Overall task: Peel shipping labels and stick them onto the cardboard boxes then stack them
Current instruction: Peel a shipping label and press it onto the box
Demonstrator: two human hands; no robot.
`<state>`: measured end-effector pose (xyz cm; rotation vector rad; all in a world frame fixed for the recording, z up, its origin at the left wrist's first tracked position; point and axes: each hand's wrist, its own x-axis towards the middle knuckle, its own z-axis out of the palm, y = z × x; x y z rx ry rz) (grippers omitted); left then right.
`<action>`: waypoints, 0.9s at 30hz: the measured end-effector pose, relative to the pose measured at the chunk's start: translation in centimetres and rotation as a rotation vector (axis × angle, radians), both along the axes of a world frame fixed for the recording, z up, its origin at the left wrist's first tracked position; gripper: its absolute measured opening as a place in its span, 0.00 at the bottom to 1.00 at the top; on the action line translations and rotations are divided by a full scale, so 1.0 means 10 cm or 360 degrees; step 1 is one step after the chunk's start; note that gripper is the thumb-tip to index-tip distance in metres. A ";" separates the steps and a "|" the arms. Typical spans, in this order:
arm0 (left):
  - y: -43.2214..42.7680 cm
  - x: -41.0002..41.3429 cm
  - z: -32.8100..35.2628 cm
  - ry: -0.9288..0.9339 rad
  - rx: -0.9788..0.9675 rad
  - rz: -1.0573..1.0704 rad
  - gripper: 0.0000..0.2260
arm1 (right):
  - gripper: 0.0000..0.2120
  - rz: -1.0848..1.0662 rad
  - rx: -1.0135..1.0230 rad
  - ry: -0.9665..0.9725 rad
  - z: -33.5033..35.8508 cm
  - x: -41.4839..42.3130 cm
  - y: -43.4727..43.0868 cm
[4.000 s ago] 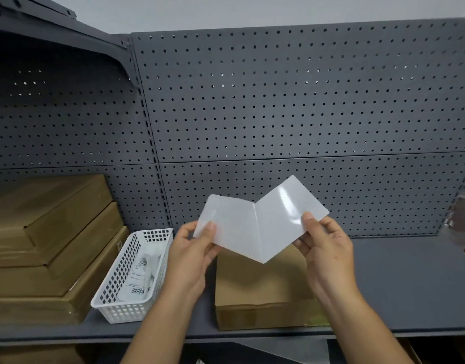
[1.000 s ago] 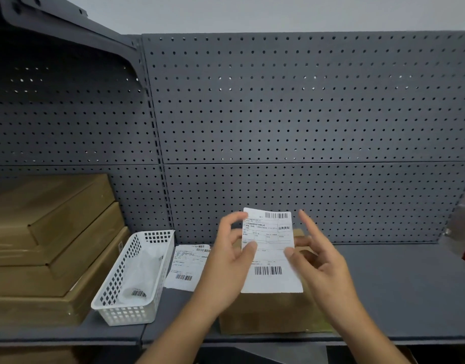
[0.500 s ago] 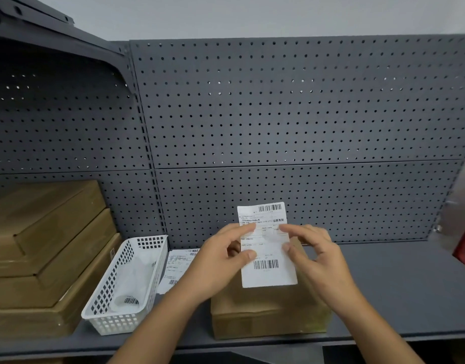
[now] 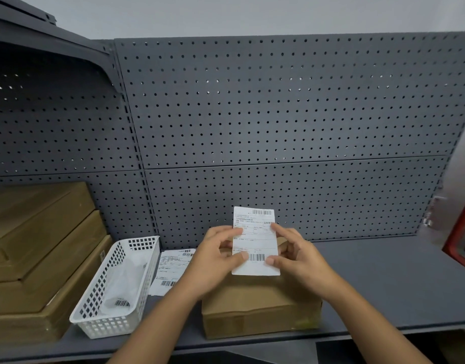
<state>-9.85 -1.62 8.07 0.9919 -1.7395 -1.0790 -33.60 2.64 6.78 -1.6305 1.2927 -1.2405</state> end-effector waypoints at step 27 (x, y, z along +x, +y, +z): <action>-0.10 0.02 -0.47 -0.0405 0.0087 -0.0067 0.31 | 0.45 0.0032 0.0132 0.0619 -0.23 0.06 -0.06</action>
